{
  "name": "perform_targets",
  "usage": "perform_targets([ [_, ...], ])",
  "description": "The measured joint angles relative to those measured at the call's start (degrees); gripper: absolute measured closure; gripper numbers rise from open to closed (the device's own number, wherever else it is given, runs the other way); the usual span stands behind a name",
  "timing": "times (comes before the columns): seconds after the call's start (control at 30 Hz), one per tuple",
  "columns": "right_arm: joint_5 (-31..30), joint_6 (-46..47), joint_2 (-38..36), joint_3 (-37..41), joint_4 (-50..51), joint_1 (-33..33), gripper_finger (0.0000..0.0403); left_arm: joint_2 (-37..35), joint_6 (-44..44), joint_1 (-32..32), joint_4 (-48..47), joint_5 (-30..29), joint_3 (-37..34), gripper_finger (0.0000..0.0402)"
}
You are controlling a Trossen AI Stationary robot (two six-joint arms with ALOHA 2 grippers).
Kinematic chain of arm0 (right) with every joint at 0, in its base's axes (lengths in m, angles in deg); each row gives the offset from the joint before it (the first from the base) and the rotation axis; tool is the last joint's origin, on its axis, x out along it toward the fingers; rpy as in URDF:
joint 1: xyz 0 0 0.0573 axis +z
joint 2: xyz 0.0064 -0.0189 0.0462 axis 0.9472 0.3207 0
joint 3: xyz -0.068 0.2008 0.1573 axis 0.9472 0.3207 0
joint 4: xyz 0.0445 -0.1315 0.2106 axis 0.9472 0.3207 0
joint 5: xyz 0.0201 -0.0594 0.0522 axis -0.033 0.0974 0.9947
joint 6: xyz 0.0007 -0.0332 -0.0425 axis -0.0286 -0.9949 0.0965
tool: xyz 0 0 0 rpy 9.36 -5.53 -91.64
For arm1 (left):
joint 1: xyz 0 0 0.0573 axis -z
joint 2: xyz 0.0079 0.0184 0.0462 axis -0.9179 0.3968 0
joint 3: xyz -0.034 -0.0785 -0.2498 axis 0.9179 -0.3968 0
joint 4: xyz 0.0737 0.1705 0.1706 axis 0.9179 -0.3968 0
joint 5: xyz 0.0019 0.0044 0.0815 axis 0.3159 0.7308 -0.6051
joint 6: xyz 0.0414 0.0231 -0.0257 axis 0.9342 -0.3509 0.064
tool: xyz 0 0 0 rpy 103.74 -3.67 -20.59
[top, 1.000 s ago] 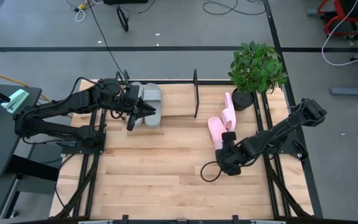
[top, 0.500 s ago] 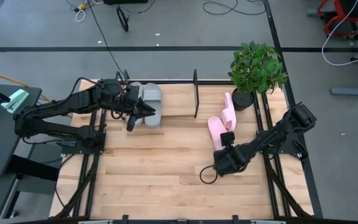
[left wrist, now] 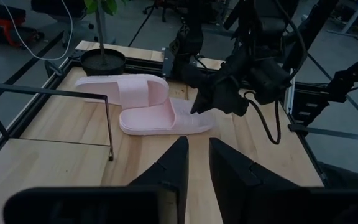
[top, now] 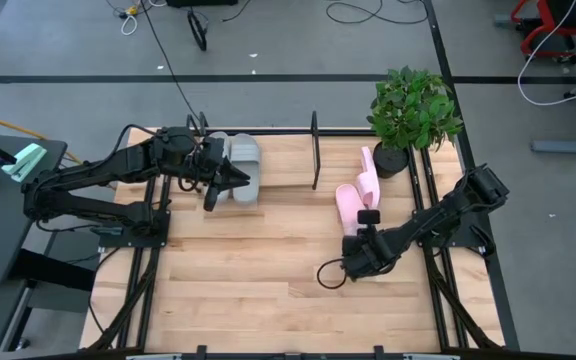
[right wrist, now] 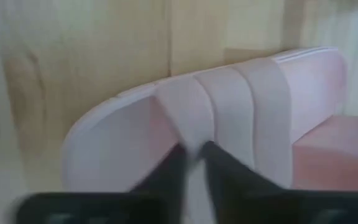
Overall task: Pick and place slides into the shelf
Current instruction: Put the bottom pink slipper on the shelf
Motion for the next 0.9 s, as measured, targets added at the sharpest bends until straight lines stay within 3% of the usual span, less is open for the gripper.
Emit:
perform_targets([
  [0.07, 0.7, -1.02, 0.0, 0.0, -0.06, 0.0, 0.0386, 0.0, -0.01, 0.02, 0.0, 0.0, 0.0, 0.033],
  [0.37, 1.91, -0.8, -0.84, -4.54, 1.51, 1.41, 0.0398, 0.0, -0.16, 0.0, -0.18, 0.0, 0.0, 0.0338],
  [0.77, 3.93, 1.17, -1.11, -25.74, 10.05, 6.81, 0.0401, 0.0, -0.1, 0.0, -0.97, 0.0, 0.0, 0.0333],
  [0.9, -1.19, -0.43, -1.09, -32.7, 10.28, 7.63, 0.0402, 0.0, 0.36, 0.01, -1.04, 0.0, 0.0, 0.0331],
])
